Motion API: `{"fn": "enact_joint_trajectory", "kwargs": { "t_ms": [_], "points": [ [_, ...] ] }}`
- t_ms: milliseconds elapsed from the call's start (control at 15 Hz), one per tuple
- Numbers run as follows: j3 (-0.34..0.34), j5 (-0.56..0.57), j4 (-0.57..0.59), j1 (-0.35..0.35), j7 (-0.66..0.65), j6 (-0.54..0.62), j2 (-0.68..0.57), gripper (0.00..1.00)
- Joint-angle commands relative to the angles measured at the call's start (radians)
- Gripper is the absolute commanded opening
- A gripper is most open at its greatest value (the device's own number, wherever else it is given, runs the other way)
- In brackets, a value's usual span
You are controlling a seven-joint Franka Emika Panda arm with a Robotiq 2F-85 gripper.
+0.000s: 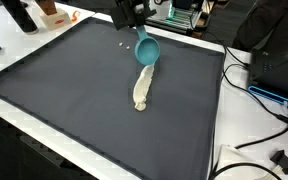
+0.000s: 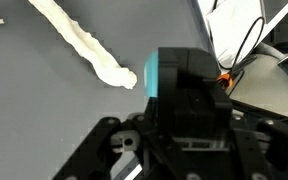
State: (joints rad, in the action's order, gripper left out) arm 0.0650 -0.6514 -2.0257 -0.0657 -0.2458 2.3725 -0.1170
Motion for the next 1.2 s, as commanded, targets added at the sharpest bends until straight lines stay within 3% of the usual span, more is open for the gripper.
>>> {"fn": "enact_joint_trajectory", "kwargs": {
  "t_ms": [0,1133],
  "points": [
    [-0.002,0.095,-0.019,-0.007,-0.103,-0.075,0.067,0.25],
    [0.071,0.493,0.08,-0.059,-0.392,-0.358,0.165,0.25]
  ]
}}
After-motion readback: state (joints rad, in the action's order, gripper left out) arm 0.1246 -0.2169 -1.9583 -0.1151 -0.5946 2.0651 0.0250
